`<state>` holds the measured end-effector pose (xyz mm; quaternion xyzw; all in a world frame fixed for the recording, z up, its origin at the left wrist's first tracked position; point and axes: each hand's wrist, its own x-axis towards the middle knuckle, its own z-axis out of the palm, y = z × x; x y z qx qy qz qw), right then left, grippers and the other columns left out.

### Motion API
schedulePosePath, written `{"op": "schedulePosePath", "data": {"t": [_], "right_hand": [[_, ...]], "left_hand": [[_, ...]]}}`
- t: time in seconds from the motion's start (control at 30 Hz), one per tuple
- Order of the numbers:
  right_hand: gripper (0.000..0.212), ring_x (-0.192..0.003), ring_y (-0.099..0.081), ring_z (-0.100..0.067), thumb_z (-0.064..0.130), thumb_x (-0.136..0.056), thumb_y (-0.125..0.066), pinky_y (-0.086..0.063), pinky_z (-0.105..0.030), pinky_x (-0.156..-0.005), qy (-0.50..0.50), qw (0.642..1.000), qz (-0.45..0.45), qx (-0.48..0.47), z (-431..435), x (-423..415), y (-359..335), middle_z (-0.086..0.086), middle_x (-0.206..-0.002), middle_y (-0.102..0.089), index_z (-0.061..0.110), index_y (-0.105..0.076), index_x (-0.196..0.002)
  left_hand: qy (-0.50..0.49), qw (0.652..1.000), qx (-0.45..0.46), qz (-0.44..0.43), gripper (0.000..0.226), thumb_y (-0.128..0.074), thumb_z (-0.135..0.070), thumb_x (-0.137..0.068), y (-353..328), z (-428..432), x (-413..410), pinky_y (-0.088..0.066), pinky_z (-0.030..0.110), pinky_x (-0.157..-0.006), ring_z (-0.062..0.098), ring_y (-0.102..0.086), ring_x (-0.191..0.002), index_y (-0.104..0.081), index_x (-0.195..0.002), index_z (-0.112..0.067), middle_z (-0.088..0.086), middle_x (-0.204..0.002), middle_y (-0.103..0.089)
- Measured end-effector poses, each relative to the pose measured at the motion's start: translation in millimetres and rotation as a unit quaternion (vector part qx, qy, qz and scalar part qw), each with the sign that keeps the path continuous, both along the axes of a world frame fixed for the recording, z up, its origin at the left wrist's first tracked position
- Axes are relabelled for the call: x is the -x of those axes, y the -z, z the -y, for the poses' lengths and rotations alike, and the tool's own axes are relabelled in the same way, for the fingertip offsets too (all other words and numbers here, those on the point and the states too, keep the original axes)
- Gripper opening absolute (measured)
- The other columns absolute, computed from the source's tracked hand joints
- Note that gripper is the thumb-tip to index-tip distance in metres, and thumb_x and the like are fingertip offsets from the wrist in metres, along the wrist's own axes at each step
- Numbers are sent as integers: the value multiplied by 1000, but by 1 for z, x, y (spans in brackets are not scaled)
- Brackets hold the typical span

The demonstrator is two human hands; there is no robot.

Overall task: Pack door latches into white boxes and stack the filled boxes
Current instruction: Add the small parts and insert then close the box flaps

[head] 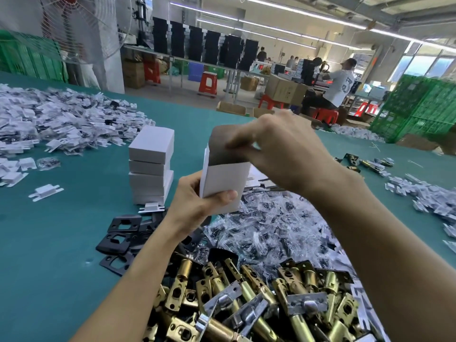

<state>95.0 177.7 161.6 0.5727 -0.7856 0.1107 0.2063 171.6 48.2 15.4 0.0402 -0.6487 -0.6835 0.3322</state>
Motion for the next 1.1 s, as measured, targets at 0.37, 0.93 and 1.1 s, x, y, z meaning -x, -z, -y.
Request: {"op": "schedulePosePath", "data": {"t": [0.37,0.93,1.1], "right_hand": [[38,-82,-68,-8,49,-85,-71,-58,-36,-86,172,906,283,-263,-40,57,127,4,-101,-71,21,-67,-110],[22,-89,-71,-15,3,-84,-74,-56,-26,-82,-99,897,320,288,-35,24,31,-5,-96,-72,13,-62,-100],[9,-79,-66,-18,5,-86,-74,-52,-37,-72,-108,986,79,99,-18,10,22,-3,-85,-73,11,-78,-92]], "left_hand": [[-88,994,-52,39,24,-86,-18,-68,1,9,4,-60,24,-65,9,-71,-78,-74,-85,-32,-8,-84,-76],[5,995,19,99,36,-82,-23,-62,3,4,0,-55,34,-65,18,-66,-78,-75,-96,-14,11,-90,-71],[36,996,24,83,31,-82,-20,-63,1,0,1,-52,19,-59,10,-66,-73,-76,-94,-14,7,-86,-72]]}}
